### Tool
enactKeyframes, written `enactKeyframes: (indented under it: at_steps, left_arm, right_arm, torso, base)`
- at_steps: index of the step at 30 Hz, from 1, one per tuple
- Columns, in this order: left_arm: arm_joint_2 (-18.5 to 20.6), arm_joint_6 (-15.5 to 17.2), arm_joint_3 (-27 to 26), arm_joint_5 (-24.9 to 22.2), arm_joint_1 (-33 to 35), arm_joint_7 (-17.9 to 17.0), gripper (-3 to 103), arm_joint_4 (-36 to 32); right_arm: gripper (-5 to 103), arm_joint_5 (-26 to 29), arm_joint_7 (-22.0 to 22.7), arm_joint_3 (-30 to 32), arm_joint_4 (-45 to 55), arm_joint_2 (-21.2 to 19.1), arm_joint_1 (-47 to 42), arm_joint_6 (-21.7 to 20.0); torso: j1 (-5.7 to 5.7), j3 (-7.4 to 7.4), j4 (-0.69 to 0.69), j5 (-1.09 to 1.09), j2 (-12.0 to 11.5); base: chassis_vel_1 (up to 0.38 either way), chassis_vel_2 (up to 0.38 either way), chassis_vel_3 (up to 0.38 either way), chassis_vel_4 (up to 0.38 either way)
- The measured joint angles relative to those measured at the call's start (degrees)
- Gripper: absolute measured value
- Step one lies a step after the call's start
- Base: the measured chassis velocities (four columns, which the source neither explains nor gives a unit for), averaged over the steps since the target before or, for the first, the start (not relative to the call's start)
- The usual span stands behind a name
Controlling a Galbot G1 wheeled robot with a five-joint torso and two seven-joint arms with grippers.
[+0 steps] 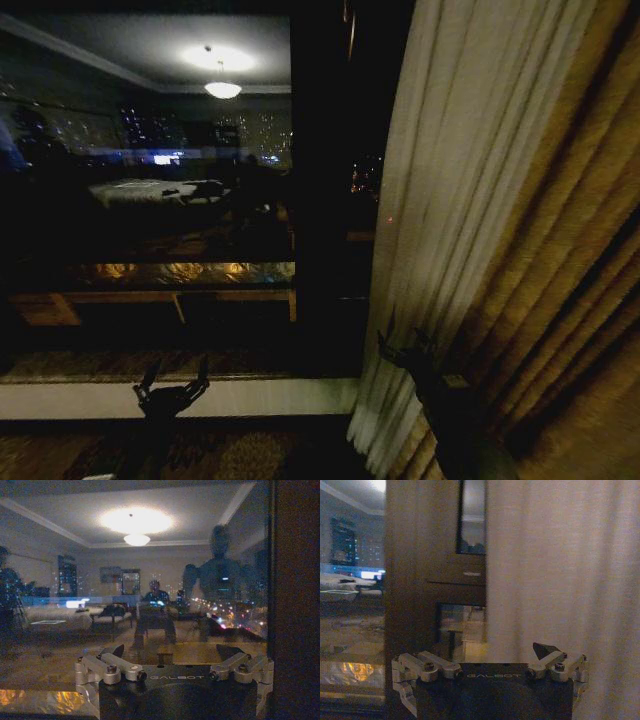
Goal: Open the curtains by pulling them apart, changing their state from closed to fully open.
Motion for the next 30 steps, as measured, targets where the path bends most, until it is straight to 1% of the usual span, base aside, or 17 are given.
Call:
enactKeyframes:
  at_steps: [12,16,30]
  left_arm:
    - [-0.1,-1.1,0.1,0.1,0.5,0.3,100,0.0]
    - [-0.2,-1.6,0.0,0.1,0.7,1.1,100,0.1]
    - [-0.3,-1.6,0.0,0.3,0.7,1.3,100,-0.1]
  right_arm:
    - [100,-0.5,-0.4,-0.6,-1.0,-0.4,1.1,0.0]
    - [100,-0.8,-0.6,-0.6,-1.1,-0.6,1.0,0.1]
    - [100,-1.0,-0.7,-1.4,-1.4,-0.9,1.7,0.1]
  torso:
    - [0.0,0.0,0.01,-0.01,0.0]
    - [0.0,0.0,0.01,-0.01,0.0]
    - [0.0,0.0,0.0,-0.01,0.0]
  base:
    - [0.284,0.281,-0.284,-0.289]
    - [0.338,0.351,-0.356,-0.347]
    - [0.345,0.361,-0.35,-0.35]
